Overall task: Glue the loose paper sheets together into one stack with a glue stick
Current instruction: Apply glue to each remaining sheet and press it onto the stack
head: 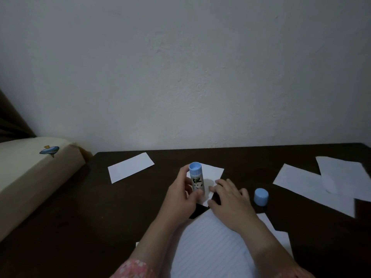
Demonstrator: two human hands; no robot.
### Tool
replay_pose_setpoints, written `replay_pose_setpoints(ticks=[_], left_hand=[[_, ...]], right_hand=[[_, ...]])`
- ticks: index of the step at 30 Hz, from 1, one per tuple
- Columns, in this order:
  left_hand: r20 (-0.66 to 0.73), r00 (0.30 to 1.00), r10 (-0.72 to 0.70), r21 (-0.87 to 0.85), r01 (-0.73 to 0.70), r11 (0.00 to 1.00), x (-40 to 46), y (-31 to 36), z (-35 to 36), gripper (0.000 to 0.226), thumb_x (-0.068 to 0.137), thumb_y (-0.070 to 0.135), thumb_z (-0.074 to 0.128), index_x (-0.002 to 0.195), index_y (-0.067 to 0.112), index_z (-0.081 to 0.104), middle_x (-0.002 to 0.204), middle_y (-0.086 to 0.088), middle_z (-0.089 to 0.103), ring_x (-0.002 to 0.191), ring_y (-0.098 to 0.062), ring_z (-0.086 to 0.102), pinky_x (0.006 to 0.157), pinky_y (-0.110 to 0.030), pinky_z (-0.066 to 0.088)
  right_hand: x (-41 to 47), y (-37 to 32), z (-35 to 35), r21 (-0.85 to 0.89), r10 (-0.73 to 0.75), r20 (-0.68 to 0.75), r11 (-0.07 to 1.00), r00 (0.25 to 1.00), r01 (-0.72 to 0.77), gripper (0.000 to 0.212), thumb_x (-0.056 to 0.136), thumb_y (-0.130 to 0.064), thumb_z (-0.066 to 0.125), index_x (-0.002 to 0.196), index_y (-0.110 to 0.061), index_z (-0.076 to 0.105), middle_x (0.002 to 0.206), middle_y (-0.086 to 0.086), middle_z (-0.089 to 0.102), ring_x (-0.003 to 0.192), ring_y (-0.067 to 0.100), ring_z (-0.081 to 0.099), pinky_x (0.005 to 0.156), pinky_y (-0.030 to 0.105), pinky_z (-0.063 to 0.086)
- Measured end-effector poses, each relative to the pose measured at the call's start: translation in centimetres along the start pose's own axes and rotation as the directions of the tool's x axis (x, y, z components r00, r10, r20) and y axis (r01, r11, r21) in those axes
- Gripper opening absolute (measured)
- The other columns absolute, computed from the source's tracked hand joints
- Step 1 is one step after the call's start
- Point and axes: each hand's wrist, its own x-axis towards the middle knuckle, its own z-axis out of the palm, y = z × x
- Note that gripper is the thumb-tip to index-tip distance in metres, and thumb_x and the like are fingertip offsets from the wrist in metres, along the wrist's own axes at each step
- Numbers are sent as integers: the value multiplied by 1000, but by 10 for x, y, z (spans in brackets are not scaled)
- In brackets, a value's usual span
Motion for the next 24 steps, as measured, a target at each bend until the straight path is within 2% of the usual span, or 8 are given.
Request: replay_pose_setpoints(ticks=[4, 6, 8, 12, 19, 24], left_hand=[[12, 1000, 26, 22, -27, 999, 0, -1, -1, 70, 89, 16, 63, 142, 41, 26, 107, 14, 56, 91, -6, 57, 71, -18, 46], [18, 999, 32, 22, -32, 999, -1, 2, -2, 70, 90, 14, 62, 142, 42, 25, 112, 15, 56, 94, -4, 57, 75, -18, 48], [30, 999, 28, 13, -29, 999, -2, 4, -4, 72, 90, 10, 60, 143, 40, 22, 120, 16, 52, 104, -2, 54, 83, -19, 47], [43, 999, 2, 23, -3, 1000, -2, 6, -6, 72, 89, 8, 61, 142, 37, 21, 137, 6, 48, 126, -12, 46, 102, -35, 46], [28, 1000, 15, 70, -17, 997, -3, 7, -10, 71, 89, 7, 61, 141, 36, 23, 139, 8, 45, 129, -11, 41, 105, -36, 42], [-15, 996, -91, 68, 92, 993, 0, 2, -22, 72, 88, 3, 60, 143, 30, 23, 142, 5, 42, 134, -17, 37, 109, -44, 38]], right_hand=[[1, -1, 3, 1, 7, -13, 1000, 1000, -7, 44, 96, -41, 42, 139, -35, 37, 156, -11, 18, 147, 13, 5, 116, 43, 11], [0, -3, 3, -2, 18, -21, 1000, 1000, -18, 45, 95, -41, 43, 139, -35, 37, 156, -11, 18, 147, 13, 5, 116, 43, 11], [1, -5, 3, -1, 37, -15, 999, 999, -37, 46, 95, -39, 43, 141, -34, 36, 157, -10, 16, 147, 14, 3, 116, 43, 10], [1, -8, 3, 12, 67, 0, 998, 998, -67, 50, 95, -34, 43, 143, -32, 33, 158, -9, 13, 147, 15, 0, 116, 45, 7], [1, -8, 3, -3, 70, 4, 998, 998, -70, 50, 96, -33, 40, 144, -30, 31, 158, -9, 12, 148, 15, -1, 117, 45, 7], [-2, -13, 1, 3, 84, 4, 996, 996, -84, 49, 94, -31, 41, 143, -30, 33, 157, -8, 14, 148, 16, 0, 116, 45, 8]])
